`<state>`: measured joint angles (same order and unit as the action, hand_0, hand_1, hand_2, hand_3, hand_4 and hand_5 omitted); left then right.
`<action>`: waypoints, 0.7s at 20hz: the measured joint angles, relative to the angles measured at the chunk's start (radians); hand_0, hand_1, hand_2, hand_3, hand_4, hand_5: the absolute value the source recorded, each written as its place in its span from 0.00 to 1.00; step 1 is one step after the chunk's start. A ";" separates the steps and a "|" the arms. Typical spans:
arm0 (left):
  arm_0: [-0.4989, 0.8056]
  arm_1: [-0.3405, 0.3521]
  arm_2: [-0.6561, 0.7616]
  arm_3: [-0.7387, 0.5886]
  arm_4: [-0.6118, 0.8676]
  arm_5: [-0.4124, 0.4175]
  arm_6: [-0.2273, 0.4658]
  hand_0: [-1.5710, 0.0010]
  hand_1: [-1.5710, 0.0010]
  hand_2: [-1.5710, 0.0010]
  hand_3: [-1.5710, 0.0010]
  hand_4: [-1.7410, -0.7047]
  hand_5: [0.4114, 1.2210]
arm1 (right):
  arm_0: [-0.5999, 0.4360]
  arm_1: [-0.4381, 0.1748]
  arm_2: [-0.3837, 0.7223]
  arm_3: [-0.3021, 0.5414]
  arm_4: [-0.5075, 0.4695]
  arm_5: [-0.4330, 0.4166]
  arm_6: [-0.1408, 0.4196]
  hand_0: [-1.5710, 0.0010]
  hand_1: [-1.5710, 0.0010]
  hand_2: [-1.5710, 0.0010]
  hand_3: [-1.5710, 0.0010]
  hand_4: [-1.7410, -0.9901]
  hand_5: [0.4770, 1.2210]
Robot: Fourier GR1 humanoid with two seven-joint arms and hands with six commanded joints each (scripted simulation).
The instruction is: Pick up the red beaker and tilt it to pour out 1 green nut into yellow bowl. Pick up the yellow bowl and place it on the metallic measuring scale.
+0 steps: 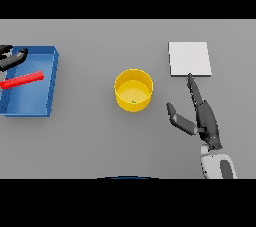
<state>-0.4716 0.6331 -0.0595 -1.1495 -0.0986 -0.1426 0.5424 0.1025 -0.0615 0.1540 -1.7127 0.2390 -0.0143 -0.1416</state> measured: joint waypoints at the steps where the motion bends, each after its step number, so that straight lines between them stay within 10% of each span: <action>1: 0.010 -0.001 -0.012 -0.007 -0.018 0.012 -0.007 0.90 0.91 0.91 0.91 0.91 0.27 | 0.000 -0.001 0.002 0.001 0.009 -0.005 0.003 1.00 1.00 1.00 1.00 0.78 0.25; 7: -0.005 -0.016 -0.002 0.005 -0.030 0.060 -0.093 0.97 0.98 0.98 0.98 0.92 0.29 | -0.020 -0.014 0.035 0.002 0.096 -0.024 0.067 1.00 1.00 1.00 1.00 0.87 0.23; 14: 0.029 -0.045 0.010 -0.078 0.012 0.076 -0.091 0.99 0.99 1.00 1.00 0.90 0.34 | -0.238 -0.215 0.153 0.065 0.319 0.125 0.113 1.00 1.00 1.00 1.00 0.80 0.20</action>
<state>-0.4430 0.5885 -0.0497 -1.2271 -0.0862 -0.0666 0.4516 -0.1358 -0.2764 0.3075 -1.6482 0.5580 0.1108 -0.0282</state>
